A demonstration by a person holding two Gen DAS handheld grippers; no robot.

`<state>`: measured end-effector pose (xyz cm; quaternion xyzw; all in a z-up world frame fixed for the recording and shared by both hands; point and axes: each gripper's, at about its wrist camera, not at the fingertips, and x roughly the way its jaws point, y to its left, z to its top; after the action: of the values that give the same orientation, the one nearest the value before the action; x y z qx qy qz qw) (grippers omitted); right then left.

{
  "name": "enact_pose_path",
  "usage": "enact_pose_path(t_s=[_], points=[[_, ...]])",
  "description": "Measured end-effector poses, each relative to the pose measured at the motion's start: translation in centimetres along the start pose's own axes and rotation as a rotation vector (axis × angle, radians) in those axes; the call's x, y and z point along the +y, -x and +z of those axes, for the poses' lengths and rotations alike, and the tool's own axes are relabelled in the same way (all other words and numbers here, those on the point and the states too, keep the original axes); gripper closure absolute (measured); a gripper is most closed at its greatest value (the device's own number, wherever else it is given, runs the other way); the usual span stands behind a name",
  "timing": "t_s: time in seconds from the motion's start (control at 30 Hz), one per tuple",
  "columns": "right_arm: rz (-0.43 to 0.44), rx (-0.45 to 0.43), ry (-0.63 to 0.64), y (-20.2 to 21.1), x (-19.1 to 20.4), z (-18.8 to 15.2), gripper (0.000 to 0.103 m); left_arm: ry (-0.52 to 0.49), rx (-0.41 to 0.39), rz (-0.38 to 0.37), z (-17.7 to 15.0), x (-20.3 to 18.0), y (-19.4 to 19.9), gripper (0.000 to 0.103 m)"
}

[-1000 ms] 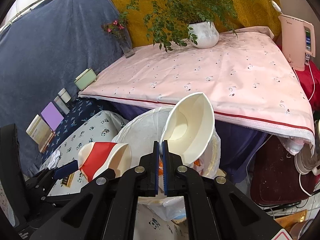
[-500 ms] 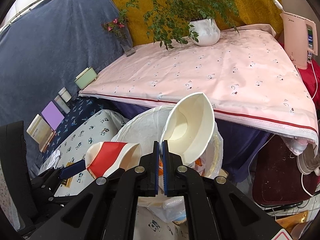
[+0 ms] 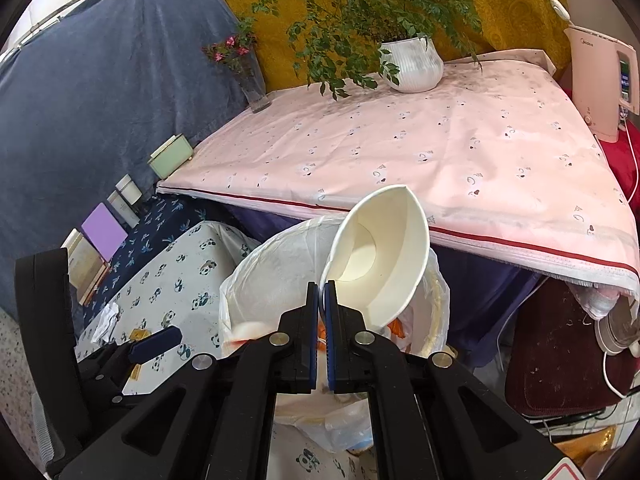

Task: Collect trash
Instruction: 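Carry both red-white cups over the bin and release them inside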

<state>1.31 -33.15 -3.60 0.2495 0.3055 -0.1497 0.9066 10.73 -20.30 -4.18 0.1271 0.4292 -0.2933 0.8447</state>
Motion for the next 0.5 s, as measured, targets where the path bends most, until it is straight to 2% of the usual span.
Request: enact_pose_path(t_s=[0.5], points=[[0.032, 0.024, 0.044, -1.5, 3.3, -0.1, 0.098, 0.087, -0.011, 0.049, -1.0, 4.8, 1.5, 0.012]])
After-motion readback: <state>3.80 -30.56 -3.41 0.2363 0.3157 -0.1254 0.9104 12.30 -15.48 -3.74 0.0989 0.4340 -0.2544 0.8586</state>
